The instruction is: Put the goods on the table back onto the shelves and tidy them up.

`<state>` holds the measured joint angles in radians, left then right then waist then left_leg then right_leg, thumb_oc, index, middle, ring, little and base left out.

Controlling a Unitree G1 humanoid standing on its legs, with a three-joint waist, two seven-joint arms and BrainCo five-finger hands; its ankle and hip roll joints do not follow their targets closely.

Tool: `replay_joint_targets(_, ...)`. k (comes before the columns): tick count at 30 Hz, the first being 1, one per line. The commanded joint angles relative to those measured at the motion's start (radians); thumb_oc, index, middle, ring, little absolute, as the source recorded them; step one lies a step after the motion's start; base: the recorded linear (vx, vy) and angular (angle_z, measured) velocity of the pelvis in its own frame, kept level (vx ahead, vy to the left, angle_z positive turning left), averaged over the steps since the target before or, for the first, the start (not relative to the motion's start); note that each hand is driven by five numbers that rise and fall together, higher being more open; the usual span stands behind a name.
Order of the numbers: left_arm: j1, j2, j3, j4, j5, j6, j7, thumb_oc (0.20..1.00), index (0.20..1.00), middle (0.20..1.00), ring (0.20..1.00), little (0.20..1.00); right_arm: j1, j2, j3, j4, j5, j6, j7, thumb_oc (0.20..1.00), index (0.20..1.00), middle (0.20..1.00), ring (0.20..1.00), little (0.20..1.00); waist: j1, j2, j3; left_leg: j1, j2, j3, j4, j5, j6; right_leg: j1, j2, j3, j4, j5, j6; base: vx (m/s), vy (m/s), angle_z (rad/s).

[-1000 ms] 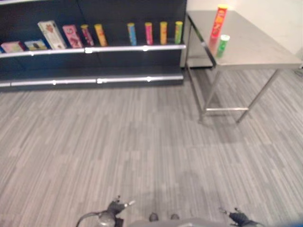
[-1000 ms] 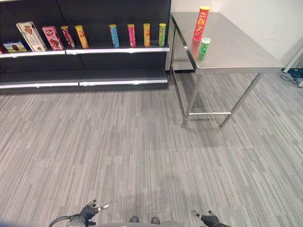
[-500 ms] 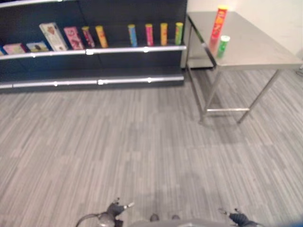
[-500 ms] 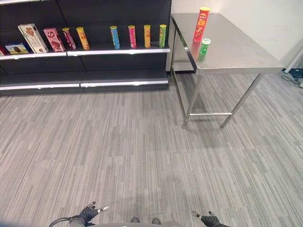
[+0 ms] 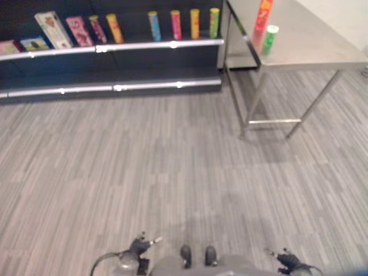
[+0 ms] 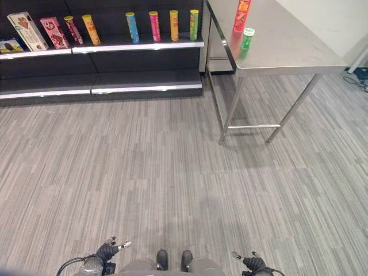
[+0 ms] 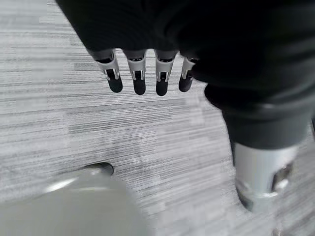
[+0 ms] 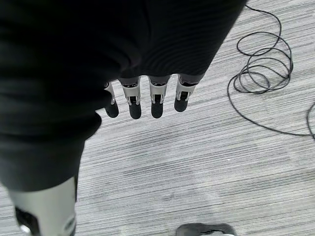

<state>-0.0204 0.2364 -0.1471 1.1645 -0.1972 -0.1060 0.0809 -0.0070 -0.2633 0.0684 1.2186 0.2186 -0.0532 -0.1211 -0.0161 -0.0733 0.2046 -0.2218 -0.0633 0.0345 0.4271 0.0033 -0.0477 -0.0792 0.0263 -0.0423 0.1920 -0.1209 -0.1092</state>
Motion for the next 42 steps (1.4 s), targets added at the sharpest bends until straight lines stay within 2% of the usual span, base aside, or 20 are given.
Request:
replay_joint_targets(1, 0.003, -0.018, 0.014, -0.006, -0.066, -0.017, 0.014, 1.0, 1.0, 1.0, 1.0, 1.0, 0.015, -0.035, 0.009, -0.017, 0.04, -0.018, -0.013, 1.0, 1.0, 1.0, 1.0, 1.0, -0.004, 0.006, 0.006, -0.027, 0.072, -0.037, 0.041, -0.059, 0.0, 0.074, -0.026, 0.036, -0.073, -0.003, 0.179, 0.26, 0.003, 0.03)
replay_joint_targets(3, 0.014, -0.023, 0.014, 0.001, -0.072, -0.022, 0.016, 1.0, 1.0, 1.0, 1.0, 1.0, 0.013, -0.038, 0.01, -0.029, 0.043, -0.024, -0.01, 1.0, 1.0, 1.0, 1.0, 1.0, 0.004, 0.009, 0.002, -0.048, 0.067, -0.044, -0.063, -0.067, -0.002, 0.087, -0.027, 0.048, -0.081, -0.026, 0.188, 0.34, 0.044, 0.18)
replay_joint_targets(4, 0.024, -0.024, 0.008, -0.004, -0.068, -0.022, 0.013, 1.0, 1.0, 1.0, 1.0, 1.0, 0.015, -0.041, 0.018, -0.053, 0.04, -0.026, -0.009, 1.0, 1.0, 1.0, 1.0, 1.0, 0.024, 0.025, 0.001, -0.11, 0.075, -0.068, -0.177, 0.011, -0.025, 0.104, -0.013, 0.055, -0.088, -0.052, 0.188, 0.32, 0.046, 0.13)
replay_joint_targets(8, 0.039, -0.018, 0.006, -0.019, -0.065, -0.035, 0.019, 1.0, 1.0, 1.0, 1.0, 1.0, 0.006, -0.048, 0.029, -0.076, 0.033, -0.04, -0.016, 1.0, 1.0, 1.0, 1.0, 1.0, 0.058, 0.039, 0.001, -0.185, 0.082, -0.109, -0.386, 0.08, -0.063, 0.192, -0.003, 0.103, -0.098, -0.118, 0.194, 0.46, 0.084, -0.04)
replay_joint_targets(12, 0.064, -0.015, 0.029, -0.012, -0.054, -0.039, 0.022, 1.0, 1.0, 1.0, 1.0, 1.0, 0.003, -0.046, 0.021, -0.079, 0.013, -0.038, -0.012, 1.0, 1.0, 1.0, 1.0, 1.0, 0.11, 0.028, -0.016, -0.222, 0.105, -0.062, -0.422, 0.142, -0.08, 0.326, -0.06, 0.172, -0.106, -0.149, 0.232, 0.64, 0.231, -0.4)
replay_joint_targets(13, 0.064, -0.015, 0.029, -0.012, -0.054, -0.039, 0.022, 1.0, 1.0, 1.0, 1.0, 1.0, 0.003, -0.046, 0.021, -0.079, 0.013, -0.038, -0.012, 1.0, 1.0, 1.0, 1.0, 1.0, 0.111, 0.028, -0.015, -0.221, 0.105, -0.062, -0.423, 0.142, -0.08, 0.326, -0.06, 0.172, -0.106, -0.149, 0.232, 0.48, 0.207, -0.86)
replay_joint_targets(14, 0.072, -0.008, 0.04, 0.0, -0.032, -0.031, 0.022, 1.0, 1.0, 1.0, 1.0, 1.0, 0.011, -0.038, 0.006, -0.077, 0.003, -0.031, -0.005, 1.0, 1.0, 1.0, 1.0, 1.0, 0.125, 0.025, -0.042, -0.206, 0.108, -0.042, -0.389, 0.197, -0.074, 0.366, -0.108, 0.188, -0.095, -0.1, 0.257, 0.68, 0.301, -0.82)
replay_joint_targets(15, 0.071, -0.003, 0.038, 0.007, -0.022, -0.034, 0.029, 1.0, 1.0, 1.0, 1.0, 1.0, 0.017, -0.035, -0.002, -0.074, 0.006, -0.033, -0.002, 1.0, 1.0, 1.0, 1.0, 1.0, 0.12, 0.016, -0.051, -0.198, 0.1, -0.029, -0.377, 0.206, -0.07, 0.348, -0.125, 0.195, -0.049, -0.014, 0.269, 0.88, 0.379, -0.92)
replay_joint_targets(17, 0.053, 0.027, 0.048, -0.019, -0.033, -0.032, 0.025, 1.0, 1.0, 1.0, 1.0, 1.0, 0.012, -0.04, -0.004, -0.071, 0.003, -0.031, 0.003, 1.0, 1.0, 1.0, 1.0, 1.0, 0.104, -0.002, -0.066, -0.107, 0.078, 0.001, -0.412, 0.164, -0.033, 0.242, -0.143, 0.208, 0.167, 0.212, 0.311, 0.62, 0.264, -0.61)
replay_joint_targets(18, 0.042, 0.037, 0.047, -0.031, -0.035, -0.035, 0.026, 1.0, 1.0, 1.0, 1.0, 1.0, 0.006, -0.04, -0.006, -0.073, 0.006, -0.03, 0.002, 1.0, 1.0, 1.0, 1.0, 1.0, 0.095, 0.003, -0.063, -0.065, 0.078, 0.009, -0.422, 0.145, -0.018, 0.199, -0.149, 0.204, 0.246, 0.277, 0.311, 0.38, 0.176, -0.47)
replay_joint_targets(20, 0.032, 0.045, 0.044, -0.042, -0.038, -0.036, 0.027, 1.0, 1.0, 1.0, 1.0, 1.0, 0.002, -0.041, -0.012, -0.083, 0.015, -0.033, -0.001, 1.0, 1.0, 1.0, 1.0, 1.0, 0.084, 0.008, -0.058, -0.024, 0.077, 0.016, -0.43, 0.127, -0.005, 0.162, -0.158, 0.185, 0.301, 0.312, 0.296, 0.27, 0.137, -0.16)
replay_joint_targets(22, 0.016, 0.057, 0.044, -0.054, -0.04, -0.038, 0.027, 1.0, 1.0, 1.0, 1.0, 1.0, 0.0, -0.037, -0.015, -0.086, 0.017, -0.031, -0.004, 1.0, 1.0, 1.0, 1.0, 1.0, 0.071, 0.028, -0.046, 0.05, 0.087, 0.028, -0.439, 0.086, 0.014, 0.079, -0.18, 0.137, 0.349, 0.295, 0.277, 0.4, 0.186, 0.1)
replay_joint_targets(24, 0.008, 0.056, 0.036, -0.064, -0.044, -0.039, 0.025, 1.0, 1.0, 1.0, 1.0, 1.0, 0.004, -0.036, -0.015, -0.081, 0.017, -0.029, -0.005, 1.0, 1.0, 1.0, 1.0, 1.0, 0.042, 0.041, -0.046, 0.122, 0.068, 0.02, -0.452, 0.047, 0.023, 0.03, -0.172, 0.069, 0.247, 0.184, 0.262, 0.47, 0.161, 0.17)
replay_joint_targets(25, 0.003, 0.057, 0.033, -0.066, -0.052, -0.043, 0.021, 1.0, 1.0, 1.0, 1.0, 1.0, 0.008, -0.035, -0.017, -0.077, 0.022, -0.031, 0.0, 1.0, 1.0, 1.0, 1.0, 1.0, 0.024, 0.049, -0.041, 0.16, 0.063, 0.011, -0.454, 0.023, 0.027, -0.026, -0.132, 0.041, 0.216, 0.108, 0.259, 0.45, 0.108, 0.1)
replay_joint_targets(27, 0.001, 0.055, 0.029, -0.07, -0.051, -0.039, 0.017, 1.0, 1.0, 1.0, 1.0, 1.0, 0.01, -0.033, -0.017, -0.066, 0.03, -0.027, 0.0, 1.0, 1.0, 1.0, 1.0, 1.0, 0.0, 0.044, -0.035, 0.209, 0.035, -0.009, -0.459, -0.006, 0.034, -0.041, -0.086, 0.034, 0.098, 0.077, 0.271, 0.39, 0.062, -0.02)
replay_joint_targets(30, 0.0, 0.042, 0.025, -0.057, -0.034, -0.034, 0.011, 1.0, 1.0, 1.0, 1.0, 1.0, 0.024, -0.031, -0.017, -0.051, 0.032, -0.027, 0.001, 1.0, 1.0, 1.0, 1.0, 1.0, -0.03, 0.027, -0.036, 0.308, -0.01, -0.04, -0.467, -0.08, 0.04, -0.092, -0.025, -0.005, -0.097, 0.121, 0.289, 0.48, 0.046, 0.32)
replay_joint_targets(32, 0.005, 0.028, 0.026, -0.028, -0.009, -0.035, 0.004, 1.0, 1.0, 1.0, 1.0, 1.0, 0.042, -0.03, -0.016, -0.046, 0.027, -0.029, 0.001, 1.0, 1.0, 1.0, 1.0, 1.0, -0.053, 0.011, -0.04, 0.394, -0.042, -0.082, -0.468, -0.137, 0.046, -0.141, 0.011, -0.067, -0.199, 0.196, 0.303, 0.53, -0.014, 0.31)
replay_joint_targets(34, 0.007, 0.024, 0.025, -0.02, 0.003, -0.031, 0.0, 1.0, 1.0, 1.0, 1.0, 1.0, 0.05, -0.03, -0.016, -0.047, 0.022, -0.028, 0.002, 1.0, 1.0, 1.0, 1.0, 1.0, -0.06, 0.011, -0.043, 0.426, -0.045, -0.098, -0.473, -0.153, 0.047, -0.153, 0.013, -0.095, -0.221, 0.214, 0.305, 0.37, -0.041, 0.36)
replay_joint_targets(40, 0.029, 0.007, 0.021, 0.002, 0.026, -0.035, -0.005, 1.0, 1.0, 1.0, 1.0, 1.0, 0.08, -0.039, -0.019, -0.044, 0.006, -0.028, 0.009, 1.0, 1.0, 1.0, 1.0, 1.0, -0.081, 0.027, -0.072, 0.512, -0.024, -0.144, -0.456, -0.188, 0.03, -0.141, 0.004, -0.141, -0.244, 0.245, 0.284, 0.36, -0.084, 0.42)
replay_joint_targets(42, 0.032, 0.0, 0.021, 0.012, 0.037, -0.03, -0.007, 1.0, 1.0, 1.0, 1.0, 1.0, 0.066, -0.052, -0.011, -0.035, -0.007, -0.027, 0.012, 1.0, 1.0, 1.0, 1.0, 1.0, -0.081, 0.047, -0.093, 0.488, 0.012, -0.122, -0.365, -0.164, -0.01, -0.12, 0.004, -0.147, -0.222, 0.234, 0.268, 0.46, -0.2, 0.31)
